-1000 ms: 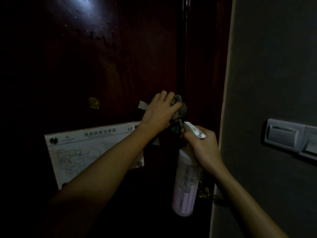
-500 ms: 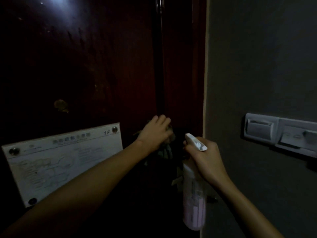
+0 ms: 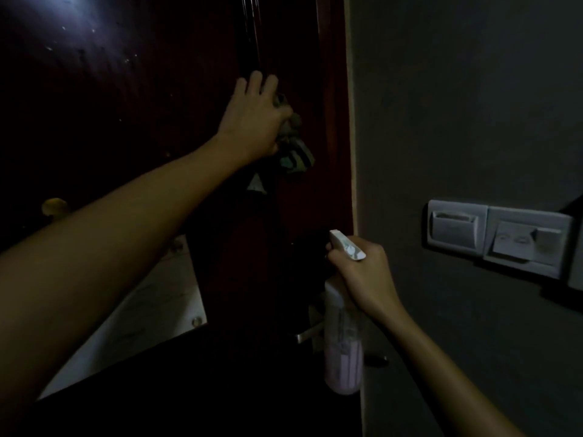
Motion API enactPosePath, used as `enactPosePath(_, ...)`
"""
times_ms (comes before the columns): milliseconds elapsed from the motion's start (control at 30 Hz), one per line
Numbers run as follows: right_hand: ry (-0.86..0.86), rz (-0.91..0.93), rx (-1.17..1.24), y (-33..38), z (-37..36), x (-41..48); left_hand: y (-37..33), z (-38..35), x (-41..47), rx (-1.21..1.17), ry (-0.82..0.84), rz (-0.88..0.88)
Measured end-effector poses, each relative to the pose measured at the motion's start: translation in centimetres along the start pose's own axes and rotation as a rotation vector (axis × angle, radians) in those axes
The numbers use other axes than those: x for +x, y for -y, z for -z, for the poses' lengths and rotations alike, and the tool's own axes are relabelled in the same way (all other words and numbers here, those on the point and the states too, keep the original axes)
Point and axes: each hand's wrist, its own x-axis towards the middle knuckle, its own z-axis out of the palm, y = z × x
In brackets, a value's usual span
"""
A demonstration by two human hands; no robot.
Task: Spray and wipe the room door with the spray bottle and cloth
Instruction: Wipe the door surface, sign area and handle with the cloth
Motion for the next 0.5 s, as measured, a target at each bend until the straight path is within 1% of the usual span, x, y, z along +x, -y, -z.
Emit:
enactPosePath(67, -0.004, -0.02, 0.01, -0.7, -0.1, -0.3, -1.4, -1.0, -2.6, 0.016, 0.045, -0.145)
enactPosePath(167, -0.004, -0.053, 0.041, -1.5, -0.3, -1.1, -5.8, -3.2, -7.3, 0.02, 0.145, -0.251)
enactPosePath(233, 0.009, -0.064, 0.055, -2.0, -0.2, -1.7, -9.3, -4.8, -10.5, 0.039, 0.243, -0.26)
enactPosePath(300, 0.017, -0.067, 0.066, -2.5, 0.1, -2.2, -11.8, -6.0, -13.2, 0.053, 0.304, -0.214)
enactPosePath(367, -0.002, -0.068, 0.059, -2.9, 0.6, -2.8, -12.7, -6.5, -14.9, 0.048, 0.322, -0.159)
enactPosePath(400, -0.012, -0.068, 0.05, -3.1, 0.8, -3.0, -13.0, -6.6, -15.5, 0.043, 0.323, -0.161)
enactPosePath(433, -0.014, -0.071, 0.042, -3.2, 1.0, -3.3, -13.4, -6.7, -16.1, 0.029, 0.342, -0.189)
enactPosePath(500, -0.013, -0.088, 0.025, -3.6, 1.3, -3.8, -15.0, -7.4, -17.9, 0.008, 0.469, -0.292)
